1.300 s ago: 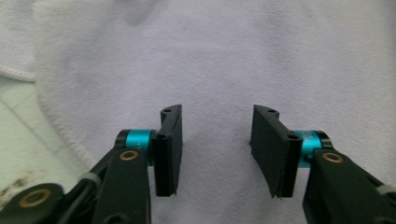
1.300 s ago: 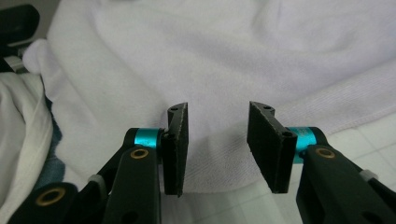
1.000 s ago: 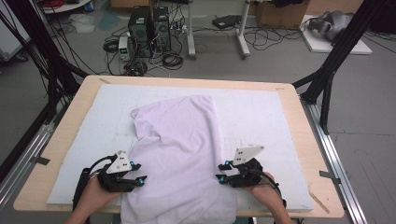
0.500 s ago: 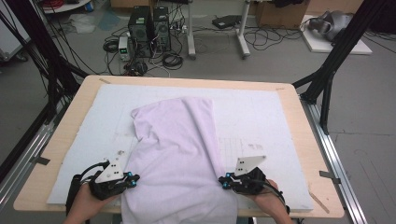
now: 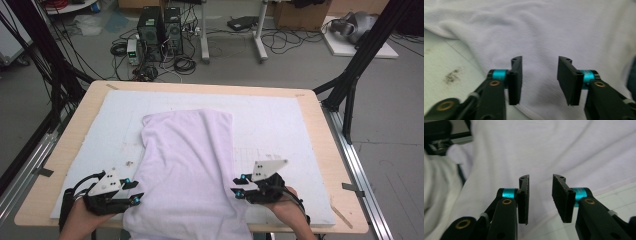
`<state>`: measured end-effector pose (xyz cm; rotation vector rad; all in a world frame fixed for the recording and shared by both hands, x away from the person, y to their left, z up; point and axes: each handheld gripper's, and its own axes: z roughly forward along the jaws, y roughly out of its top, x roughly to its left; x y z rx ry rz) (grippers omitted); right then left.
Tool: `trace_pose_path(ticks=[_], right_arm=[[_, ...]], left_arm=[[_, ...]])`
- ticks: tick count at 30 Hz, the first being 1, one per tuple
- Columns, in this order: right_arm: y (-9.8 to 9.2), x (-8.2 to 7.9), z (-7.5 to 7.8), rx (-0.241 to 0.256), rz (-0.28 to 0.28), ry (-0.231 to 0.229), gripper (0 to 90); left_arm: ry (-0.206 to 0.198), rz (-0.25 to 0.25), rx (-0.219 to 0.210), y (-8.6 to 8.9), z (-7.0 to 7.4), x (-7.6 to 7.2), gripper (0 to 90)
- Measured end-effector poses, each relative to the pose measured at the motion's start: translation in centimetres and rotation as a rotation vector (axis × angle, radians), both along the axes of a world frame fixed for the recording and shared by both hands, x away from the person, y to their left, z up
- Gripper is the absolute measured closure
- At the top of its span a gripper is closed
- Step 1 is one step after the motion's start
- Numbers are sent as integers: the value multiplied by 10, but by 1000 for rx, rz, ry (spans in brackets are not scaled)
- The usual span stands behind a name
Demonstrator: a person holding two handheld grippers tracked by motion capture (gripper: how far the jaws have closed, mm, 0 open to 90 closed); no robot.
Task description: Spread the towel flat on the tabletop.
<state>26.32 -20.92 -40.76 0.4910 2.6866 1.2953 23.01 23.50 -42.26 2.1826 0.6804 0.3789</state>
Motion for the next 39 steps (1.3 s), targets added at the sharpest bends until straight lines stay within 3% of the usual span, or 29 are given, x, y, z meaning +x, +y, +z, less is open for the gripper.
trace_pose_path(ticks=[3, 5, 7, 8, 11, 14, 17, 19, 21, 23, 25, 29, 32, 34, 37, 39], right_arm=[[6, 15, -14, -31, -11, 36, 639], [9, 17, -23, -54, -4, 62, 672], [11, 15, -32, -95, 15, 80, 769], [12, 12, -34, -87, 11, 71, 820], [9, 8, -34, -87, 45, 72, 896], [9, 0, -32, -93, 91, 79, 896], [7, -7, -28, -80, 111, 84, 894], [4, -6, -23, -65, 86, 78, 860], [1, 1, -17, -35, 55, 72, 805], [2, 12, -12, -25, 9, 55, 752], [4, 26, -7, -28, -29, 26, 710], [9, 56, -3, -25, -83, -7, 684], [12, 69, -14, -52, -81, 36, 657], [15, 70, -22, -72, -73, 71, 632], [18, 69, -32, -104, -70, 103, 597], [19, 68, -32, -104, -79, 94, 669]], left_arm=[[24, -20, 20, -10, -12, 10, 553], [29, -53, 46, -16, -19, 10, 686], [20, -68, 40, -19, -19, 8, 834], [11, -65, 50, -20, -18, 7, 861], [-6, -59, 57, -18, -17, 0, 880], [-17, -49, 47, -10, -14, -11, 883], [3, -49, 36, -1, -10, -20, 897], [14, -44, 27, 6, -8, -22, 894], [15, -18, 5, 10, -5, -20, 802], [8, 6, -14, 11, 0, -13, 695], [-8, 12, -32, 10, 3, -1, 668], [-24, 54, -24, 3, 1, 28, 582], [1, 95, 13, -1, -9, 40, 527], [25, 94, 40, -2, -16, 43, 588], [26, 71, 16, -4, -21, 40, 779], [20, 69, 29, -6, -20, 36, 862]])
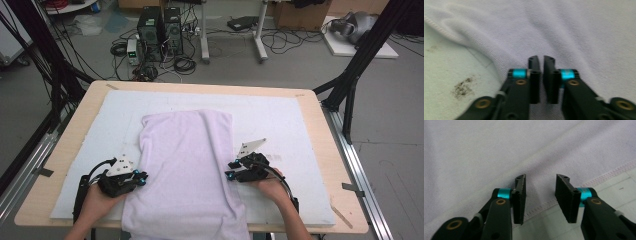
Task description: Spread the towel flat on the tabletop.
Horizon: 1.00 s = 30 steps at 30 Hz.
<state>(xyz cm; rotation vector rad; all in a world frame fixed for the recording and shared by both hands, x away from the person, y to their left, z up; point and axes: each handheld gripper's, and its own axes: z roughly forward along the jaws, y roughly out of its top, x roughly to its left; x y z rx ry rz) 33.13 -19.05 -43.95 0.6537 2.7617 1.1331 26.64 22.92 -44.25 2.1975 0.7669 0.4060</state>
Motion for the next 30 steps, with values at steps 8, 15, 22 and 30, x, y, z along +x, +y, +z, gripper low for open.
trace_pose_path(ticks=[8, 15, 22, 30], right_arm=[[-12, 11, 11, 49, -45, -55, 671], [-12, 63, 40, 49, -129, -129, 644], [-11, 122, 25, 41, -251, -130, 671], [-4, 138, -2, 55, -302, -80, 631]], left_arm=[[-16, 54, -59, 16, 22, 15, 687], [-92, 114, -91, 13, 50, 86, 671], [-65, 276, -62, 12, 28, 155, 692], [3, 359, -31, 14, -2, 173, 618]])
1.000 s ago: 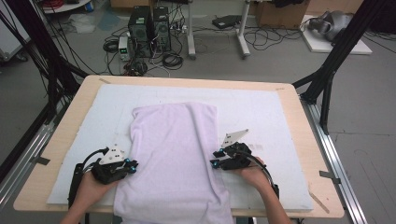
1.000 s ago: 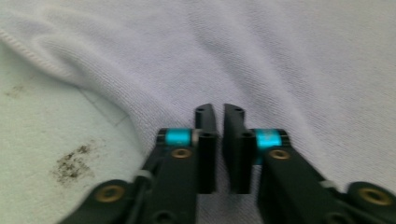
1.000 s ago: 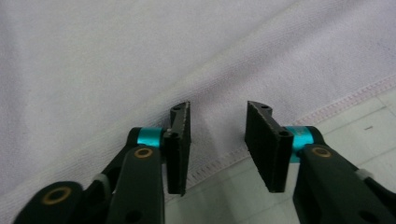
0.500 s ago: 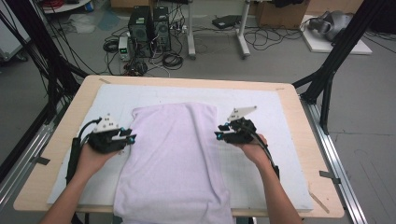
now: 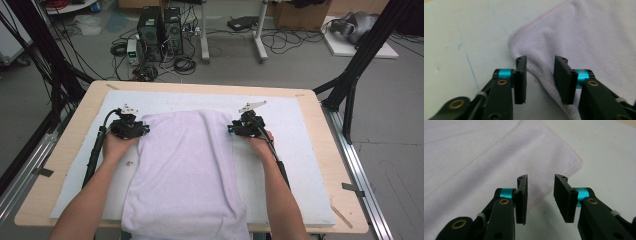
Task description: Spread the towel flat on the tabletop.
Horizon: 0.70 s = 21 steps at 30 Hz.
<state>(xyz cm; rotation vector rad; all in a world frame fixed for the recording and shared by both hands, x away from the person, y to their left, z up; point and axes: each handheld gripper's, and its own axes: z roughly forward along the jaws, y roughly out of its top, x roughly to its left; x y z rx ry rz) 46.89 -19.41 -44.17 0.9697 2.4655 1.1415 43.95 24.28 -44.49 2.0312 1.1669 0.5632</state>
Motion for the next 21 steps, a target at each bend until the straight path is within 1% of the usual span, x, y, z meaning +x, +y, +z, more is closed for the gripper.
trace_pose_path(ticks=[2, 3, 4, 5, 6, 7, 8, 10, 12, 13, 14, 15, 16, 17, 18, 20, 21], right_arm=[[6, 3, -3, -34, 3, 16, 631], [7, 4, -4, -24, -8, 14, 654], [7, 5, -5, -14, -20, 25, 687], [7, 5, -5, -6, -25, 27, 766], [7, 5, -4, 0, -7, 38, 854], [9, 5, -4, -1, -9, 38, 861], [8, 5, -3, -3, -12, 41, 867], [4, 5, 0, -7, -17, 33, 873], [-5, 4, 8, -3, -38, 20, 874], [-11, 3, 14, 0, -48, 6, 874], [-16, 1, 20, 4, -56, -8, 874], [-22, 0, 27, 13, -63, -20, 874], [-27, -1, 34, 11, -64, -30, 875], [-30, -2, 41, 4, -68, -44, 874], [-34, -3, 47, -1, -70, -62, 874], [-40, -4, 60, -15, -82, -78, 874], [-42, -4, 67, -18, -86, -91, 875]], left_arm=[[0, -3, -13, 0, -1, 1, 612], [7, -13, -21, 0, -1, 1, 641], [4, -20, -24, -1, -1, 1, 691], [-2, -39, -13, -3, -1, 1, 755], [-14, -46, 11, -6, 0, 0, 835], [-27, -49, 38, -9, 0, -1, 850], [-34, -51, 47, -11, 1, 0, 856], [-37, -49, 38, -10, 2, 0, 862], [-45, -37, 18, -9, 7, 2, 865], [-55, -36, 0, -10, 11, 3, 865], [-69, -46, -3, -12, 16, 5, 865], [-84, -57, 3, -16, 22, 6, 865], [-92, -67, 1, -19, 28, 8, 865], [-96, -74, -5, -22, 33, 11, 865], [-113, -80, -3, -26, 39, 13, 865], [-136, -86, -15, -32, 52, 17, 865], [-159, -84, -21, -34, 59, 18, 865]])
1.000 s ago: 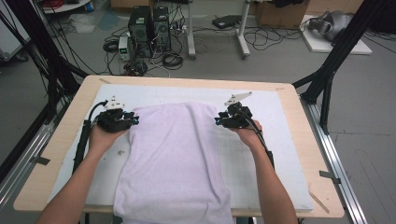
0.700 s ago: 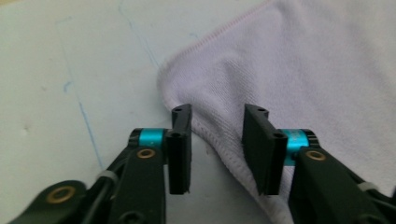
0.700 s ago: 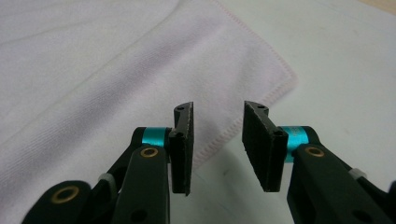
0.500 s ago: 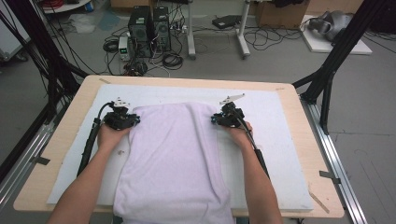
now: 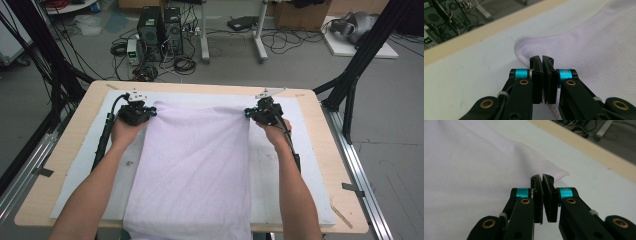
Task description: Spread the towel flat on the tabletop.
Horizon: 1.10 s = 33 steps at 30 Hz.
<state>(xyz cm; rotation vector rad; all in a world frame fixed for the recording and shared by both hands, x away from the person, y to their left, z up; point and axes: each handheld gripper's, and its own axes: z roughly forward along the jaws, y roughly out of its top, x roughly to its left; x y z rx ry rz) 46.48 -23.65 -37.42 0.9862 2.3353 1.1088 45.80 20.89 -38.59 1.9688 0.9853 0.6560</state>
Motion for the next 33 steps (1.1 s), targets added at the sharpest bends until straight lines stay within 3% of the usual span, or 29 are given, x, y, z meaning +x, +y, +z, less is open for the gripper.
trace_pose_path(ticks=[4, 6, 7, 9, 10, 11, 12, 14, 16, 18, 22, 24, 26, 28, 31, 33], right_arm=[[-10, 0, 31, -7, -15, -64, 874], [-13, 0, 42, -1, -22, -98, 873], [-15, 2, 43, 16, -36, -104, 862], [-15, 8, 33, 6, -67, -61, 764], [-13, 11, 24, 6, -68, -20, 679], [-12, 12, 15, 12, -66, 10, 653], [-11, 12, 8, 8, -53, 38, 635], [-7, 11, -1, -20, -25, 99, 606], [-6, 3, -6, -5, -4, 75, 609], [-6, -4, -7, 15, 9, 89, 588], [-7, -24, -5, 49, 51, 79, 559], [-7, -37, -5, 60, 71, 72, 549], [-7, -51, -6, 63, 99, 66, 532], [-8, -66, -9, 80, 116, 60, 518], [-7, -89, -14, 81, 150, 56, 491], [-7, -101, -19, 88, 164, 76, 457]], left_arm=[[-66, 13, -42, 0, 26, 6, 866], [-68, 33, -40, 2, 29, 12, 864], [-50, 49, -23, 2, 26, 15, 851], [15, 97, 24, 2, 16, 21, 654], [61, 86, 24, 3, 10, 23, 629], [104, 76, 43, 4, 4, 23, 611], [122, 68, 57, 5, -1, 22, 579], [108, 66, 44, 9, -8, 15, 571], [118, 58, 26, 13, -14, 8, 558], [120, 38, 24, 14, -18, 0, 541], [95, -4, 6, 18, -18, -21, 530], [80, -28, -5, 21, -17, -33, 527], [96, -55, 5, 22, -16, -44, 521], [66, -78, 3, 24, -17, -58, 518], [60, -107, -13, 27, -19, -79, 519], [60, -124, -19, 30, -21, -92, 519]])
